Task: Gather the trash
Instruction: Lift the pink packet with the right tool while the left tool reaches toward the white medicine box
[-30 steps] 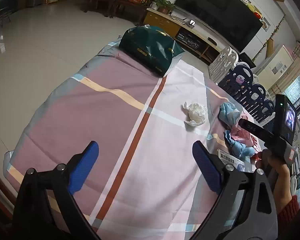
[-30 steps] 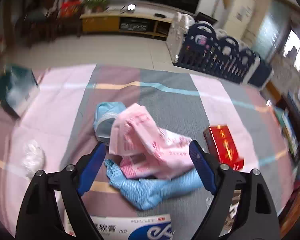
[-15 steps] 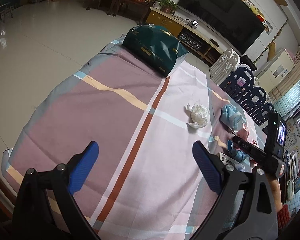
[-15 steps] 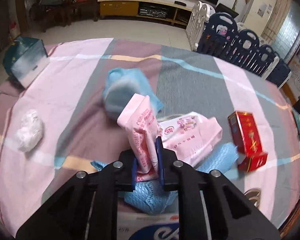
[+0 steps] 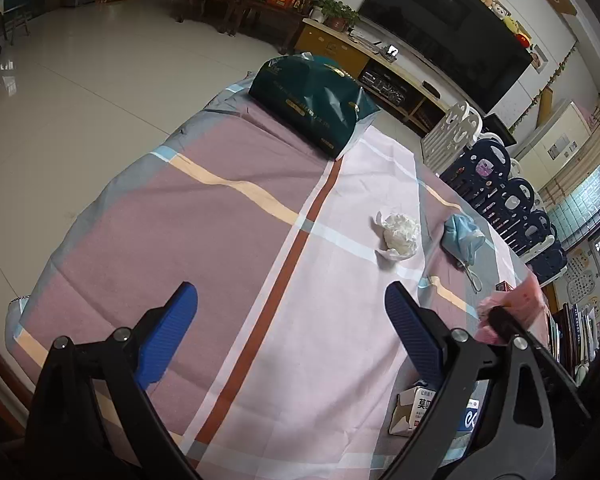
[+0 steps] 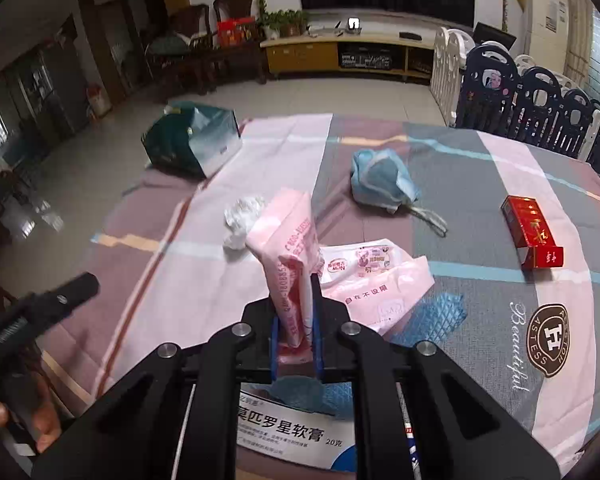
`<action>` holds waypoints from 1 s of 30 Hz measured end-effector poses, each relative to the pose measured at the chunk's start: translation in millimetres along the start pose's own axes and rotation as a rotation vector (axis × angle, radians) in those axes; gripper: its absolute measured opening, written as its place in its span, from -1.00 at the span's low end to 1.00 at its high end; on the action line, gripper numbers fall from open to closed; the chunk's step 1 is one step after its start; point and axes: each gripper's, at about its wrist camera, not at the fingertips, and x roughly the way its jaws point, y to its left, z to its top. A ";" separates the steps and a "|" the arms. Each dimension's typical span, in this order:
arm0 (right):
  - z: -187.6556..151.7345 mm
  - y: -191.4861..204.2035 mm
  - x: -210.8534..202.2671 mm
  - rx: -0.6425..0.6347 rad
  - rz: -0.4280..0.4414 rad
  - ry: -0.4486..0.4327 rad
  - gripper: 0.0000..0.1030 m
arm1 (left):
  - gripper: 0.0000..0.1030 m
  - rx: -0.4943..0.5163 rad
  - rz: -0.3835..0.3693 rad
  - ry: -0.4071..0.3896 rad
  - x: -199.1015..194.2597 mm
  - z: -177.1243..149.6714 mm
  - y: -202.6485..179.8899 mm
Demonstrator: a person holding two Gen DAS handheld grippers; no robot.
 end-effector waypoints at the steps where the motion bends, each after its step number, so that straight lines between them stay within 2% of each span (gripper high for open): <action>1: 2.1 -1.9 -9.9 0.016 0.007 -0.022 -0.74 | 0.83 0.000 -0.001 0.001 0.1 -0.1 0.1; 4: 3.2 -7.5 -40.2 0.053 0.011 -0.083 -0.74 | 0.83 0.003 -0.005 0.002 0.0 -0.8 -0.9; 8: -3.6 -28.2 -68.0 0.125 0.009 -0.118 -0.74 | 0.83 0.015 -0.003 -0.003 -0.5 -1.4 -3.5; 15: -35.3 -62.5 -105.8 0.266 -0.073 -0.184 -0.74 | 0.83 0.025 -0.004 -0.003 -0.7 -2.1 -6.4; 26: -81.3 -90.8 -106.3 0.431 -0.080 -0.144 -0.74 | 0.83 0.067 -0.007 -0.015 -3.3 -5.2 -16.2; 30: -87.9 -88.0 -104.4 0.438 -0.072 -0.133 -0.74 | 0.83 0.101 -0.049 0.001 -3.5 -6.8 -22.6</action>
